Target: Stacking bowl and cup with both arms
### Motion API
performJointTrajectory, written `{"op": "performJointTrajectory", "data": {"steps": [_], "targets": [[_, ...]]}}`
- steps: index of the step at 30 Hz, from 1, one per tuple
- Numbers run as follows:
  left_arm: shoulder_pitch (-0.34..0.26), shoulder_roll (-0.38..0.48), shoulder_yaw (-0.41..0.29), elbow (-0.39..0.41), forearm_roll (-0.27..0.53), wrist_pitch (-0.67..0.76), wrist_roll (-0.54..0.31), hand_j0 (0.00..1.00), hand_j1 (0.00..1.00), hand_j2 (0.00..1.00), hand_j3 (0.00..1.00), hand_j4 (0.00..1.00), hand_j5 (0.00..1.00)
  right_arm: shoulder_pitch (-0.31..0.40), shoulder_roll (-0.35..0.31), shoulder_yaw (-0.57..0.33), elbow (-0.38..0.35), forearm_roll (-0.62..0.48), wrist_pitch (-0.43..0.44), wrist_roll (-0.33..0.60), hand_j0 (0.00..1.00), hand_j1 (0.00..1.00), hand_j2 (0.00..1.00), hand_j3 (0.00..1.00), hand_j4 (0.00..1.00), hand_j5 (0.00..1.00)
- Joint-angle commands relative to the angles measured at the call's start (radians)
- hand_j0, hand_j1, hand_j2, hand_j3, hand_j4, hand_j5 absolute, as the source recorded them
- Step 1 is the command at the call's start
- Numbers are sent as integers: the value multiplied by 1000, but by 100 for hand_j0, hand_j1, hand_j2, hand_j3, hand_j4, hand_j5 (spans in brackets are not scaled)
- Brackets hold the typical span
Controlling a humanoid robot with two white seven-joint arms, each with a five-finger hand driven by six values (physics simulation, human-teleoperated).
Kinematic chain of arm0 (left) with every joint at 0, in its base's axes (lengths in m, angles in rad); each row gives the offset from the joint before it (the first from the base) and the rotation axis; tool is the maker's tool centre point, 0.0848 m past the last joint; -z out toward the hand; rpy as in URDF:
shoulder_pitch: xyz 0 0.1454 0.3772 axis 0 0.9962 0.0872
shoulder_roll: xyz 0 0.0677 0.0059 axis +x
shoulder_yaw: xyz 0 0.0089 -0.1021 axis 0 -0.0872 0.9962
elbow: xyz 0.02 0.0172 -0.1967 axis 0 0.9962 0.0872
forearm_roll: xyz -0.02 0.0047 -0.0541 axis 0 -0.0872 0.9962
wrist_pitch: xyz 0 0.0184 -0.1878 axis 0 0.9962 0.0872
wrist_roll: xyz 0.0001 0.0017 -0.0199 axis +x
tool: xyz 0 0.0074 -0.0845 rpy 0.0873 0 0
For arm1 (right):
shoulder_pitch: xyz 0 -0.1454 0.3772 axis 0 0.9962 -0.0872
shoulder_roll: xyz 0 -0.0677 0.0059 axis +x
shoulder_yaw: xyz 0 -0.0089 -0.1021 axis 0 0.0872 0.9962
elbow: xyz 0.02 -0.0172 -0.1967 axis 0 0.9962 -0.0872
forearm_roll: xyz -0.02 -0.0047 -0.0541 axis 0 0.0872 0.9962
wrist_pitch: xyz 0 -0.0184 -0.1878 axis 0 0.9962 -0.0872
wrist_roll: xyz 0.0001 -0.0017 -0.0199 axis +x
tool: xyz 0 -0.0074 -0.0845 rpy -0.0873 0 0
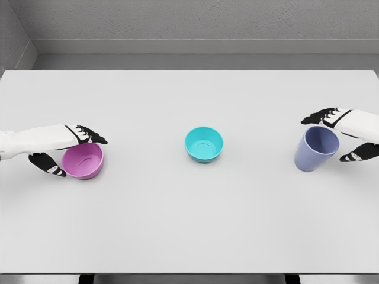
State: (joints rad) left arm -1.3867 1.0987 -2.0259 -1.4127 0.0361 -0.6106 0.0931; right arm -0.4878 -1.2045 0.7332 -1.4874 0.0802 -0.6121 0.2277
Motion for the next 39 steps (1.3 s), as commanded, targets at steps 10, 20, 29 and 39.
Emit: {"op": "performJointTrajectory", "data": {"steps": [10,20,29,39], "targets": [[3,-2,1,1,4,0,-1,100,100,100,100,100,100,0,3,2,-2,-7,1,5,100,100,100,100,100,100],[5,-3,1,8,4,0,-3,100,100,100,100,100,100,-2,5,6,-2,-8,1,4,100,100,100,100,100,100],[5,-5,1,15,4,0,-3,100,100,100,100,100,100,-9,5,9,-4,-5,1,27,100,100,100,100,100,100],[6,-20,0,17,2,0,-4,100,100,100,100,100,100,-14,10,9,-13,-4,1,27,100,100,100,100,100,100]]}}
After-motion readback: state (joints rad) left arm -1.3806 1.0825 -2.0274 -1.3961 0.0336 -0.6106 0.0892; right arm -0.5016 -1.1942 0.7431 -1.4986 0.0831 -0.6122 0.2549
